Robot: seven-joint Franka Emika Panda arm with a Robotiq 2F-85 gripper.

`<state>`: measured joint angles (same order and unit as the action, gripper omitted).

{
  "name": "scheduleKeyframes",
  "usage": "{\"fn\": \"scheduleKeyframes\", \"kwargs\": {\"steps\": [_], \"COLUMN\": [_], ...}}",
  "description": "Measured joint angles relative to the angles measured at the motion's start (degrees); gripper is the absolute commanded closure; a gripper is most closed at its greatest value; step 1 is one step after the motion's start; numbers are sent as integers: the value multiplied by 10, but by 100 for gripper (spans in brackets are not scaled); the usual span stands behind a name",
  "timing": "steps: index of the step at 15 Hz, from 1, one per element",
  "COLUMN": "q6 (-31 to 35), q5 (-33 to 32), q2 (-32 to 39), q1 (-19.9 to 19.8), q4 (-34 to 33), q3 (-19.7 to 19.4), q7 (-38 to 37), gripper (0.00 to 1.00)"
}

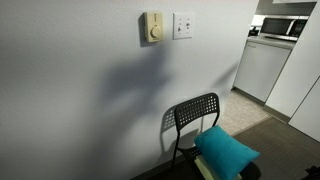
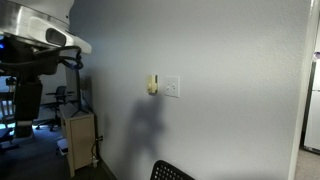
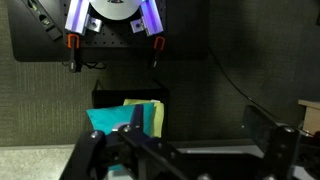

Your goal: Turn on the left light switch

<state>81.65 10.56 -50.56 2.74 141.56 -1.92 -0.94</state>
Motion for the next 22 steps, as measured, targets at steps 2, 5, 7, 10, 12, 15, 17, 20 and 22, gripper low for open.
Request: {"fn": "scheduleKeyframes", "kwargs": {"steps": [2, 5, 7, 10, 12, 15, 17, 20, 22], "q6": [0, 0, 0, 1, 2, 7, 17, 38, 66], "q5": [0, 0, 0, 0, 0, -7, -26, -75, -100], "q2": [0, 0, 5, 30, 58, 109, 147, 202, 234], "q1": [0, -1, 1, 9, 21, 38, 49, 61, 67], "q4": [0, 0, -1, -12, -28, -63, -92, -137, -163], "q3": [0, 1, 6, 24, 38, 63, 82, 109, 119], "q7": [0, 6, 15, 33, 45, 60, 68, 73, 73], "gripper": [0, 0, 0, 0, 0, 0, 0, 0, 0]}}
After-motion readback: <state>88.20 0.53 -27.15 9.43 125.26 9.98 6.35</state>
